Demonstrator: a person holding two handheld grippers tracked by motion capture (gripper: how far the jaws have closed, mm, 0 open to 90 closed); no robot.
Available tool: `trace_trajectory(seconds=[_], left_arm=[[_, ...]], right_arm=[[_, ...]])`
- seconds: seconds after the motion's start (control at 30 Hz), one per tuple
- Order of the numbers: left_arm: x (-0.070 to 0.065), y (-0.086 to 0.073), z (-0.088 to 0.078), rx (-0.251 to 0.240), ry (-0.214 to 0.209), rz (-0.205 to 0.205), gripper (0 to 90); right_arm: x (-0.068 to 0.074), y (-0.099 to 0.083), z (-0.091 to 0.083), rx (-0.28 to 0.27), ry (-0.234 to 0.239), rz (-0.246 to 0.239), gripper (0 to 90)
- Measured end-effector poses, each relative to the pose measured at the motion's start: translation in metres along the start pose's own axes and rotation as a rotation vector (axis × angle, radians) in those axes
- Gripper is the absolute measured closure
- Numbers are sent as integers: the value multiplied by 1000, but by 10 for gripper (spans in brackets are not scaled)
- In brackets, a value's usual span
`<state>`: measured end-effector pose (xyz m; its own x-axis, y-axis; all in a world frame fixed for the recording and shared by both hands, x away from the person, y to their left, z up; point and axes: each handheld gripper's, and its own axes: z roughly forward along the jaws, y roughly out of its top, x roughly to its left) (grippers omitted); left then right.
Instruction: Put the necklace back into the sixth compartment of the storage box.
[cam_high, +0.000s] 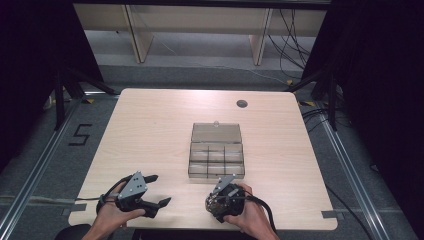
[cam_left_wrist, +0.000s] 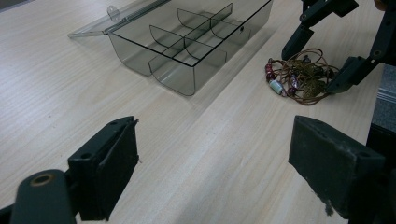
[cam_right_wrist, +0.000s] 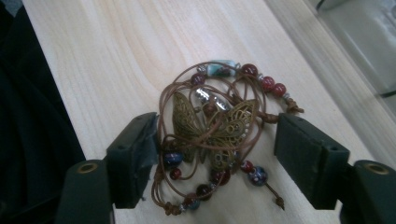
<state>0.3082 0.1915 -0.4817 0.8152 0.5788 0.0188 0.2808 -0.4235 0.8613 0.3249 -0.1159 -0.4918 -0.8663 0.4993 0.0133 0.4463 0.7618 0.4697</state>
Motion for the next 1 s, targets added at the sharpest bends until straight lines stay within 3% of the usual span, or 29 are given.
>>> trace_trajectory(seconds=[0.03,0.1,0.13,0.17,0.2,0.27,0.4,0.43,0.47,0.53,0.57,0.6,0.7,0.77,0.8,0.83,0.87,0.9,0.97,1.0], left_arm=[[-1,0,1,-2,0,-19,151],[-1,0,0,-2,-4,-2,151],[-1,0,0,-2,-4,-2,151],[-1,0,0,-3,-2,2,151],[-1,1,0,-3,-3,2,151],[-1,1,1,-6,-5,2,151],[-1,1,1,-5,-9,5,151],[-1,1,1,4,-1,3,151],[-3,0,1,-3,-4,-16,151],[-1,1,1,-5,-11,14,151],[-3,0,1,-7,-14,-21,151],[-1,1,0,-6,-11,7,151],[0,0,-1,-6,-4,-1,151],[0,-1,-1,-13,-1,-25,151],[2,-1,-2,-1,11,1,151],[2,-1,-2,-7,8,3,151],[3,-1,-2,-9,5,2,151],[1,-2,-1,-8,2,-31,151],[3,-2,-1,-5,6,-8,151],[2,-3,-1,-8,11,-29,151]], right_arm=[[0,1,1,4,5,0,362],[0,2,2,-3,13,-25,480],[0,2,2,-3,13,-25,480],[0,3,0,-8,33,-25,561],[0,3,0,-8,33,-25,561],[-2,4,-2,-9,47,-44,656],[-5,7,-6,-54,85,-63,857],[-4,9,-8,-48,117,-60,866],[-4,10,-7,-69,87,-80,868],[-3,13,-8,-59,95,-110,871],[-1,13,-10,-55,101,-103,872],[-1,14,-11,-54,107,-132,872],[1,17,-18,-48,108,-148,873],[1,18,-24,-44,98,-139,874],[-1,20,-26,-57,93,-171,874],[-1,20,-29,-57,86,-169,874],[-2,21,-32,-62,84,-178,874],[-3,22,-35,-64,79,-179,875],[-6,23,-44,-65,70,-177,875],[-7,24,-48,-69,66,-177,875]])
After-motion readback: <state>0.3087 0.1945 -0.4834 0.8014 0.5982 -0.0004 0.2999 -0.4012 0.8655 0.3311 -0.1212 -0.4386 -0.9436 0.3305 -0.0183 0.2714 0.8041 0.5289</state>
